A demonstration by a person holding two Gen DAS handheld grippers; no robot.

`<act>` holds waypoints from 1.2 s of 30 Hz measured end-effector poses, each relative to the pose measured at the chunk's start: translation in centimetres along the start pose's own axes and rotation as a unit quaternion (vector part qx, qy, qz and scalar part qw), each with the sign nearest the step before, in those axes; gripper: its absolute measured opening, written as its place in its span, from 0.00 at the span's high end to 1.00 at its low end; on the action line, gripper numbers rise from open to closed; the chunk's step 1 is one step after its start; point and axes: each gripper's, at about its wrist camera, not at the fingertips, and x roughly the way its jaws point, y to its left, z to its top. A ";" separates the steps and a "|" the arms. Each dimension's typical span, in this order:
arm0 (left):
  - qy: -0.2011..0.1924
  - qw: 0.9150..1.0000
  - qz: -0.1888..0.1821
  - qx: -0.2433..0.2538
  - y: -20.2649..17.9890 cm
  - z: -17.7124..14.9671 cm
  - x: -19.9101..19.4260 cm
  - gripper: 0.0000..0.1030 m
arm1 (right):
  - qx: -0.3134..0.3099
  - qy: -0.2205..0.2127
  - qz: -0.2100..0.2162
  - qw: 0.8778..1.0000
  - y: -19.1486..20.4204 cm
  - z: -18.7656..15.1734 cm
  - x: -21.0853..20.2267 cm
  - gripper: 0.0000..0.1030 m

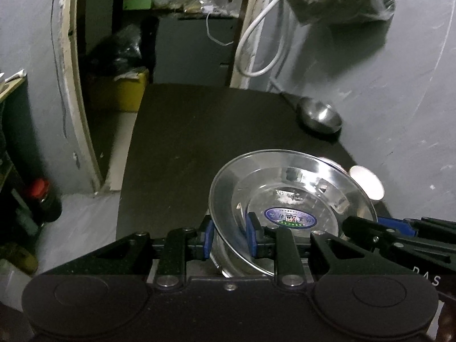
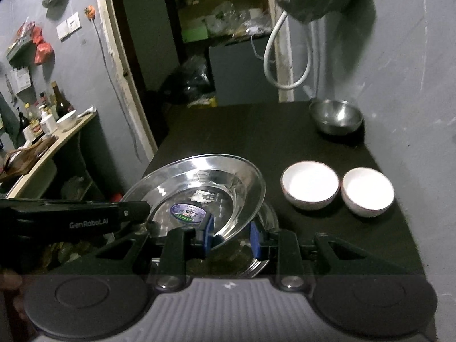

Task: Organize plates and bowls
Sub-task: 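Lower the logo plate onto the large steel plate and open both tools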

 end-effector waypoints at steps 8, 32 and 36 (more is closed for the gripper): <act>0.032 0.999 0.020 -0.005 -0.2 -0.6 1.8 0.74 | -0.002 0.035 0.012 0.999 -0.6 -0.3 1.8 0.71; 0.060 0.997 0.056 0.013 -1.9 -0.3 5.5 0.72 | 0.000 0.091 0.031 0.995 -2.6 0.0 5.6 0.70; 0.061 0.996 0.061 0.029 -2.3 -0.4 5.6 0.70 | 0.001 0.095 0.029 0.995 -2.5 -0.1 5.6 0.69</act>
